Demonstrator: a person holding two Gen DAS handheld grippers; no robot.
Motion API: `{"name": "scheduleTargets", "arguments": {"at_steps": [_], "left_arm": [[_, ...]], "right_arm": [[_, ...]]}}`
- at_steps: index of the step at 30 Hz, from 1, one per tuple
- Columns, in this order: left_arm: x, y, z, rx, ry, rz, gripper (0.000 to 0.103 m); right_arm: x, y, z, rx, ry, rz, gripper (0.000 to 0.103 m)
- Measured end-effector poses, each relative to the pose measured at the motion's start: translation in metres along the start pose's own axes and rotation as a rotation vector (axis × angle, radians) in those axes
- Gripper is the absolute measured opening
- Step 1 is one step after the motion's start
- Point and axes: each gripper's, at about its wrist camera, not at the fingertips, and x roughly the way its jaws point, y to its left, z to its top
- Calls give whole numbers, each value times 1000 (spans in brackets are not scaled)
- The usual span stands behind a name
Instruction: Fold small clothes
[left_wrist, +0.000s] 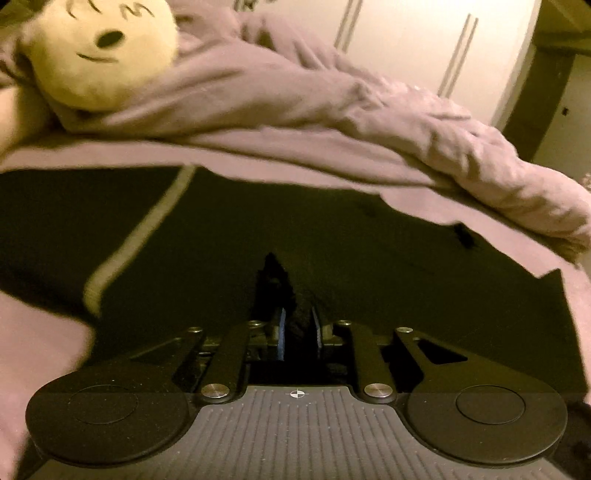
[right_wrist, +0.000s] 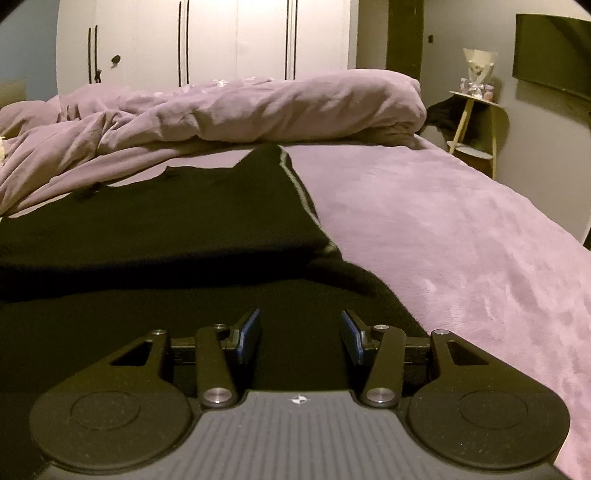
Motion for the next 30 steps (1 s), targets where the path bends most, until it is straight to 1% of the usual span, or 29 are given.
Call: {"name": "scheduleTargets", "arguments": {"at_steps": [1, 2, 3, 4, 5, 6, 7, 9, 12, 14, 16, 17, 18, 19, 20, 21, 22, 24, 25, 26, 27, 29, 30], "left_arm": [[0, 6, 1, -3, -12, 38, 16], [0, 14, 1, -4, -15, 76, 19], [1, 21, 1, -16, -10, 95, 31], [2, 29, 1, -36, 11, 87, 40], [2, 36, 0, -56, 38, 55, 59], [3, 41, -2, -72, 60, 13, 69], [2, 43, -4, -76, 62, -9, 70], [3, 41, -7, -34, 64, -25, 74], [6, 36, -8, 16, 67, -33, 74], [4, 43, -4, -14, 55, -32, 74], [1, 63, 3, -105, 46, -49, 75], [-1, 76, 6, -153, 40, -68, 80], [-5, 95, 9, -211, 30, -104, 81], [-9, 110, 11, -258, 27, -142, 81], [-15, 128, 12, -316, 18, -186, 85], [-23, 147, 12, -376, 3, -181, 98], [-33, 167, 11, -431, -30, -144, 100], [-52, 212, 8, -498, -112, -109, 100], [-56, 232, 7, -523, -130, -86, 100], [-60, 254, 6, -563, -142, -40, 100], [-64, 281, 4, -624, -155, 11, 100], [-66, 322, -1, -735, -170, 52, 99], [-64, 341, -3, -792, -166, 61, 96]], "right_arm": [[-1, 1, 0, 3, 5, 5, 48], [-1, 1, -1, 9, 11, 9, 48], [-1, 3, -1, 14, 17, 11, 48], [-1, 4, -2, 16, 21, 13, 48], [-2, 7, -2, 18, 22, 15, 49], [-2, 10, -2, 17, 22, 18, 50], [-2, 12, -2, 15, 22, 21, 50], [0, 19, -1, 11, 27, 25, 53], [4, 29, -2, 3, 32, 23, 56], [6, 35, -4, -21, 25, 12, 59], [7, 36, -10, -40, 9, 4, 67], [9, 35, -14, -43, -6, 0, 73], [10, 33, -17, -34, -20, -2, 78], [12, 31, -19, -16, -29, 2, 79], [13, 28, -21, 2, -37, 10, 81], [13, 25, -22, 16, -43, 16, 83], [13, 26, -22, 14, -45, 14, 84], [14, 28, -22, -3, -45, 0, 87], [14, 31, -23, -15, -45, -10, 88], [15, 33, -23, -25, -44, -17, 89], [16, 34, -23, -30, -44, -21, 90], [17, 35, -24, -33, -47, -27, 90], [17, 35, -24, -32, -49, -28, 91]]}}
